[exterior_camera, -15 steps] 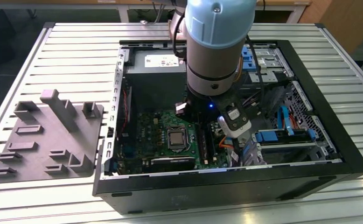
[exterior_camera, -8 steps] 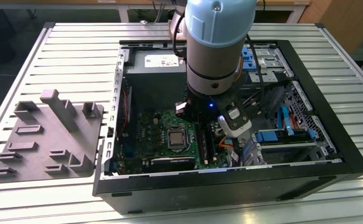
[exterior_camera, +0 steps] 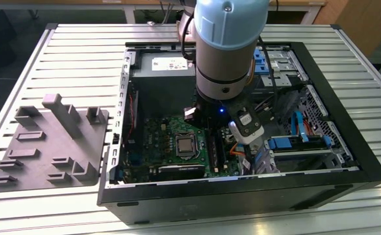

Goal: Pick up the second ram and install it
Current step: 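Insert the second ram into the second slot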

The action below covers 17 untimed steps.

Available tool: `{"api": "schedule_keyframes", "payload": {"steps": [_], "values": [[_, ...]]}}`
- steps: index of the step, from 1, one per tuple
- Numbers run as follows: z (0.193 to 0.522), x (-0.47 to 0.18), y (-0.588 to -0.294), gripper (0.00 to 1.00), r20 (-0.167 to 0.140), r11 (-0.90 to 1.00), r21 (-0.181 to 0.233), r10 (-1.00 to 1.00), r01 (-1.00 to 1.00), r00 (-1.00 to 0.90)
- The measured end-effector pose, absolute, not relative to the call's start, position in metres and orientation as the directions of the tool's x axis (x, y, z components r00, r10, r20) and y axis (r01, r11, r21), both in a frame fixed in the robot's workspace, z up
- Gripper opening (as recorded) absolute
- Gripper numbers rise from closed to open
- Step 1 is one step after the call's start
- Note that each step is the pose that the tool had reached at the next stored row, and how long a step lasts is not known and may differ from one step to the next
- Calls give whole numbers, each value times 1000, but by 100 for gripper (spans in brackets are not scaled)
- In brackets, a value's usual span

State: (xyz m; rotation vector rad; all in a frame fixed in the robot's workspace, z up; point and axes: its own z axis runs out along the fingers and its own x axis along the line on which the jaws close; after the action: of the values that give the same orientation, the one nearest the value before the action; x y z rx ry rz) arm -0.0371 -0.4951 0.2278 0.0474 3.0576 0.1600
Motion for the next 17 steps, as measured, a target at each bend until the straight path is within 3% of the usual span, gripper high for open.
{"api": "schedule_keyframes", "payload": {"steps": [17], "values": [[225, -37, -494, 12, -78, 994, 106, 27, 19, -997]]}}
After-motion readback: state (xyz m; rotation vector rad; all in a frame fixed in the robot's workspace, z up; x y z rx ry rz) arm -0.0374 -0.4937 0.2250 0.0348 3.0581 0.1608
